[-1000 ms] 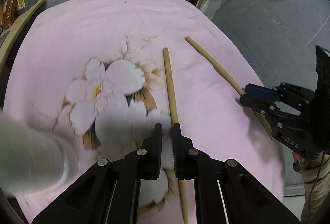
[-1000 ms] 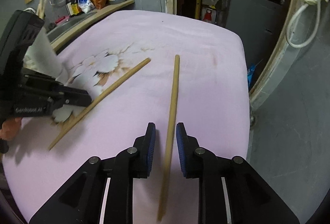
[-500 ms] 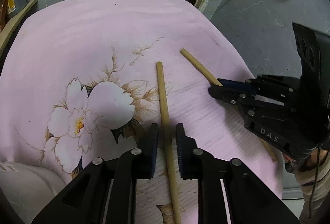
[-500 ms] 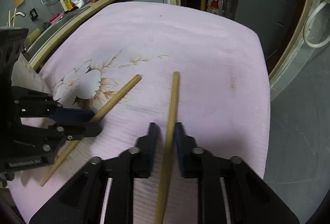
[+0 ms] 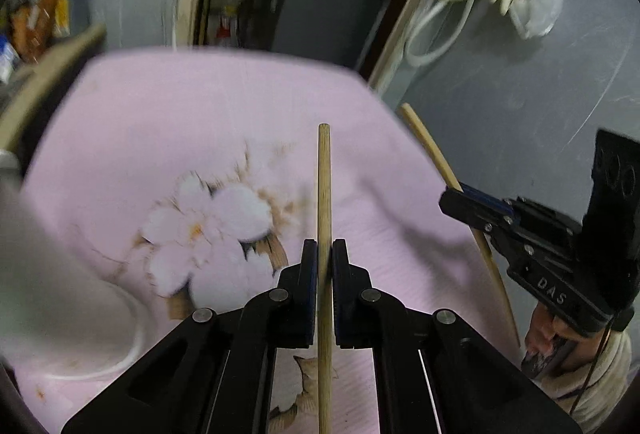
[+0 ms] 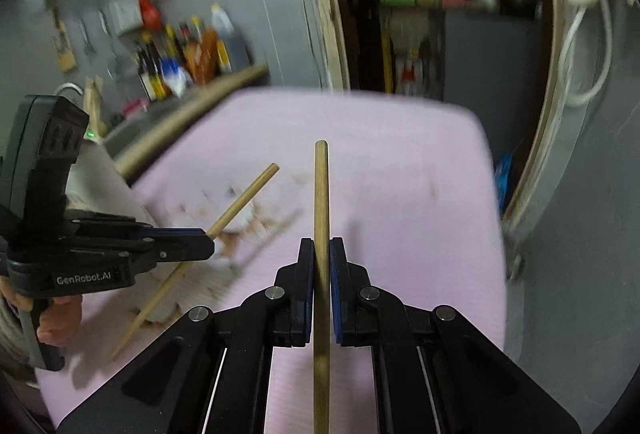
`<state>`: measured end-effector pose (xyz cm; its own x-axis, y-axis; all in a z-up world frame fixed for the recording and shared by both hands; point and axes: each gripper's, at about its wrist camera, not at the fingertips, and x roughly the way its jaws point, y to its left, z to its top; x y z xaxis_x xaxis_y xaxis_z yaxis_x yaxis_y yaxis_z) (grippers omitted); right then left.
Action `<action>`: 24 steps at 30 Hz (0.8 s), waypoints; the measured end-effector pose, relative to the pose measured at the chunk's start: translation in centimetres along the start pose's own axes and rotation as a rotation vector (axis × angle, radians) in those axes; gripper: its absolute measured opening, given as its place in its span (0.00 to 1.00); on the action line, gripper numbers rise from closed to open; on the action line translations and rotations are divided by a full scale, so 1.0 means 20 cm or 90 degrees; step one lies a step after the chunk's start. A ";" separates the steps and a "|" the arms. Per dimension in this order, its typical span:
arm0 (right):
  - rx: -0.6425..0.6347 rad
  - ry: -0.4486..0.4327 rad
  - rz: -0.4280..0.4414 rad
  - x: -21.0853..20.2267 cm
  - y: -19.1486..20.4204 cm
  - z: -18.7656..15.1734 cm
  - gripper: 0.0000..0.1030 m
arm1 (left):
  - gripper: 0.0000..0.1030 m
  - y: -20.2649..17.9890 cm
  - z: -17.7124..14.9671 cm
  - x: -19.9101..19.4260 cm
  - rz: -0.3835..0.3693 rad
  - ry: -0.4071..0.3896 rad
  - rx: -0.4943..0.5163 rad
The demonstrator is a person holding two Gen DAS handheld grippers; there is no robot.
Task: Organize utensils
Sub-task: 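Lift both chopsticks off the tablecloth with both grippers, then carry both upright chopsticks over the white caddy with both grippers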
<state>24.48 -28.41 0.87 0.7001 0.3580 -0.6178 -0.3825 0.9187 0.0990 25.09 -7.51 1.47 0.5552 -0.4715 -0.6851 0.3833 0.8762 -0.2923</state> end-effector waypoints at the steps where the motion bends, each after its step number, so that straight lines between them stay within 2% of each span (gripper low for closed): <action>1: -0.007 -0.024 -0.004 -0.04 0.03 0.00 0.05 | 0.04 -0.01 -0.01 -0.05 0.007 -0.030 0.003; 8: -0.047 -0.264 0.008 -0.33 0.27 0.00 0.05 | 0.04 -0.06 -0.05 -0.39 0.054 -0.245 0.018; 12: -0.079 -0.377 0.031 -0.42 0.42 0.06 0.05 | 0.04 -0.10 -0.05 -0.52 0.074 -0.338 0.021; 15: -0.086 -0.465 0.068 -0.49 0.50 0.11 0.05 | 0.04 -0.06 -0.06 -0.64 0.088 -0.394 0.010; 19: -0.069 -0.538 0.119 -0.51 0.61 0.21 0.05 | 0.04 0.02 -0.01 -0.76 0.115 -0.454 -0.002; 24: -0.046 -0.592 0.177 -0.46 0.74 0.34 0.05 | 0.04 0.16 0.03 -0.98 0.151 -0.521 -0.027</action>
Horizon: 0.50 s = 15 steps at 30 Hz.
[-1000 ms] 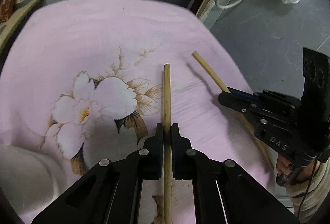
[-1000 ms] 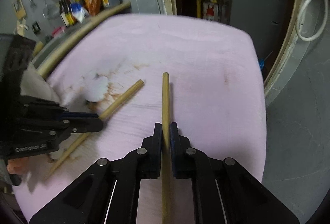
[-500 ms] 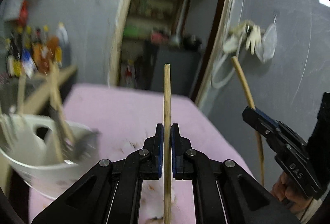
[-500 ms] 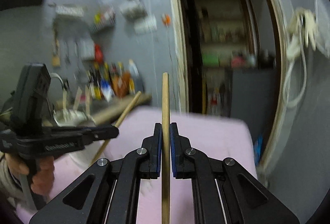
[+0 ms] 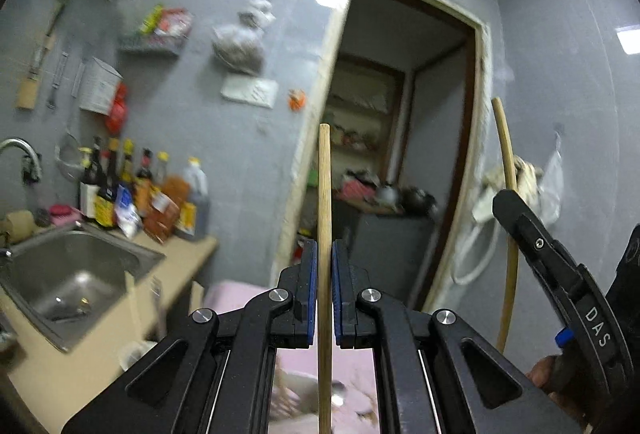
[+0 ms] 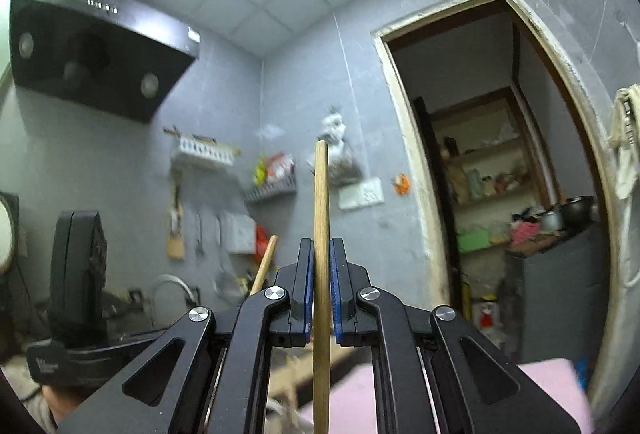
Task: Organize utensils
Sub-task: 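Carry both upright chopsticks over the white caddy with both grippers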
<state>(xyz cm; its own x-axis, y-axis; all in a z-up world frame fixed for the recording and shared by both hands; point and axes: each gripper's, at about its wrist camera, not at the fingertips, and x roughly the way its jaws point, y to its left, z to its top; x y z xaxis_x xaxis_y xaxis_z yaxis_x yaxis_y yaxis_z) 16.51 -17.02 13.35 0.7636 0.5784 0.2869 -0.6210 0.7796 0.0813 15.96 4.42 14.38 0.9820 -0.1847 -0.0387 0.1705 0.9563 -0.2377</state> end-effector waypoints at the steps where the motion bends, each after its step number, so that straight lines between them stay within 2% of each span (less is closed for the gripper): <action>1: 0.013 -0.011 0.008 0.04 0.02 0.00 0.05 | 0.04 0.05 0.03 -0.02 0.006 -0.009 -0.006; 9: 0.089 -0.052 0.028 0.23 0.06 -0.10 0.05 | 0.04 0.48 0.10 -0.04 0.051 -0.074 -0.104; 15: 0.120 -0.048 -0.016 0.31 0.06 -0.21 0.05 | 0.04 0.70 0.06 -0.04 0.104 -0.116 -0.190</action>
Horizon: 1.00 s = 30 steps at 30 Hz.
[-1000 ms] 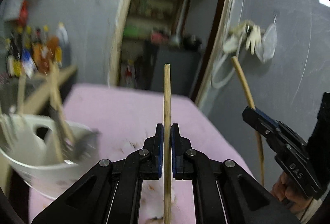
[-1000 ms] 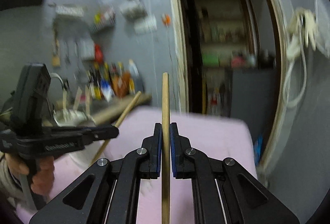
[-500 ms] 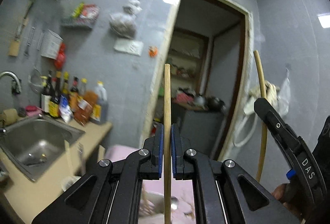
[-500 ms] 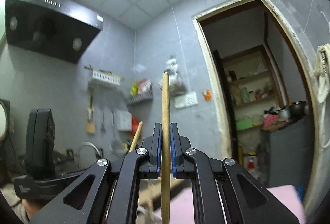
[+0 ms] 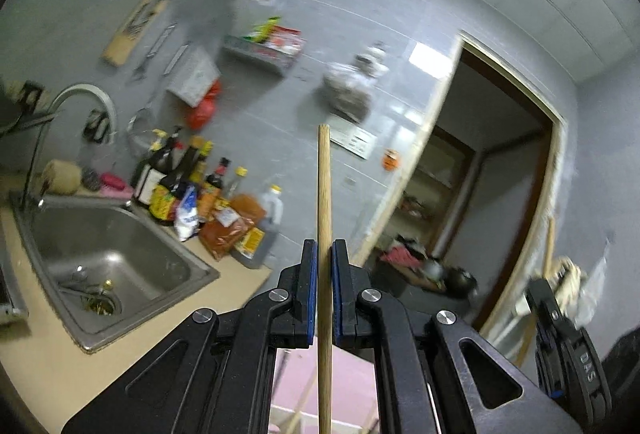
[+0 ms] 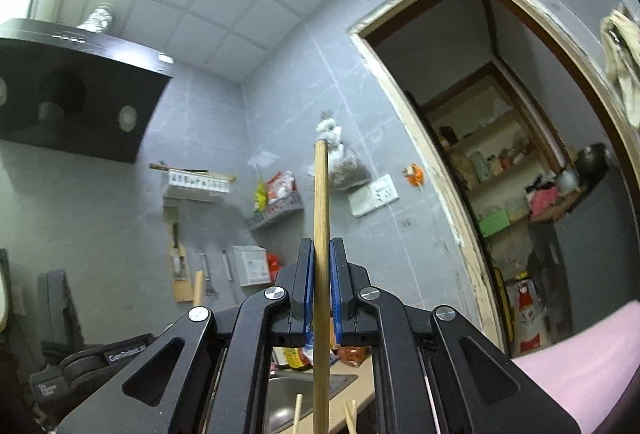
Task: Organize utensils
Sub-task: 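Carry both upright chopsticks over the white caddy with both grippers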
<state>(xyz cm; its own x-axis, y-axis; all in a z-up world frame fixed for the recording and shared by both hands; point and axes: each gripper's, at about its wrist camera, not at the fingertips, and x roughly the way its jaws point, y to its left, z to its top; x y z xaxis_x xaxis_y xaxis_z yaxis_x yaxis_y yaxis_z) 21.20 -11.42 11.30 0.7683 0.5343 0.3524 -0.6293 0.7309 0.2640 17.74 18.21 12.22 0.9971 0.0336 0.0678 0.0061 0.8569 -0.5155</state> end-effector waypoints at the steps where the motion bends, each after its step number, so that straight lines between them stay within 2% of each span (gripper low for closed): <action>1: -0.002 0.000 -0.010 0.01 0.00 -0.02 0.05 | 0.04 0.03 -0.01 0.01 0.008 -0.006 -0.008; 6: -0.024 -0.015 -0.043 0.02 0.02 -0.05 0.05 | 0.04 0.07 -0.05 -0.01 0.046 -0.040 -0.024; 12: -0.021 -0.013 -0.067 0.04 0.00 -0.10 0.05 | 0.04 0.07 -0.09 -0.03 0.090 -0.069 0.003; 17: -0.026 -0.005 -0.086 0.06 -0.01 -0.13 0.05 | 0.04 0.09 -0.10 -0.01 0.088 -0.068 0.004; 30: -0.062 0.016 -0.106 0.08 0.04 -0.21 0.05 | 0.04 0.18 -0.12 0.01 0.065 -0.039 -0.056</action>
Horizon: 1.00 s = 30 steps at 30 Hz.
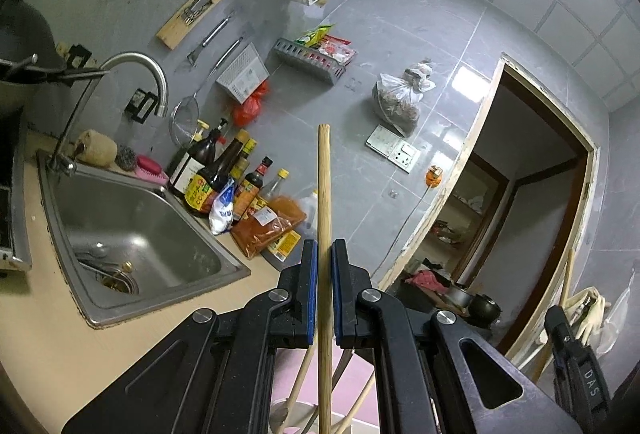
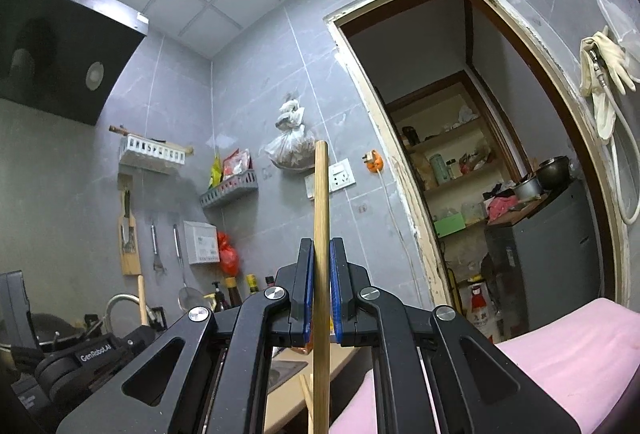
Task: Organize utensils
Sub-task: 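Carry both upright chopsticks over the white caddy with both grippers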
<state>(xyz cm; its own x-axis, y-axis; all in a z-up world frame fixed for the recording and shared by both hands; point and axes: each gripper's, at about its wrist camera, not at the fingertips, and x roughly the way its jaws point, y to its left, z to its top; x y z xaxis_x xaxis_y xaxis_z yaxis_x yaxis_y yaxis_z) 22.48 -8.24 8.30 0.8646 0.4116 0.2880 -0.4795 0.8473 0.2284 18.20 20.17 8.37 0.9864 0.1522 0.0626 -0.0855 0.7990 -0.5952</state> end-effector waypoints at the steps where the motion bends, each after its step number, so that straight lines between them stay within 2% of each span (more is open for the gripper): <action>1: 0.002 0.002 0.000 0.00 0.00 0.00 0.05 | 0.04 0.01 0.00 0.00 -0.002 0.003 -0.004; 7: 0.003 0.018 -0.001 0.02 -0.01 -0.02 0.05 | 0.04 0.02 -0.01 -0.01 0.006 0.000 0.004; 20: -0.006 0.058 0.008 0.02 -0.02 -0.10 0.05 | 0.04 -0.10 -0.14 -0.03 -0.003 -0.010 0.125; 30: -0.019 0.092 0.022 0.02 -0.01 -0.14 0.06 | 0.05 -0.15 -0.24 0.01 -0.039 0.057 0.183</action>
<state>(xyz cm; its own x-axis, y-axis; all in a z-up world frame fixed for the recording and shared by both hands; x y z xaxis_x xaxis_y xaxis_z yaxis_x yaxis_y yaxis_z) 23.30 -7.22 5.72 0.8611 0.4832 0.1581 -0.5068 0.8402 0.1927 19.42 15.05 6.21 0.9983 0.0564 0.0133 -0.0485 0.9387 -0.3413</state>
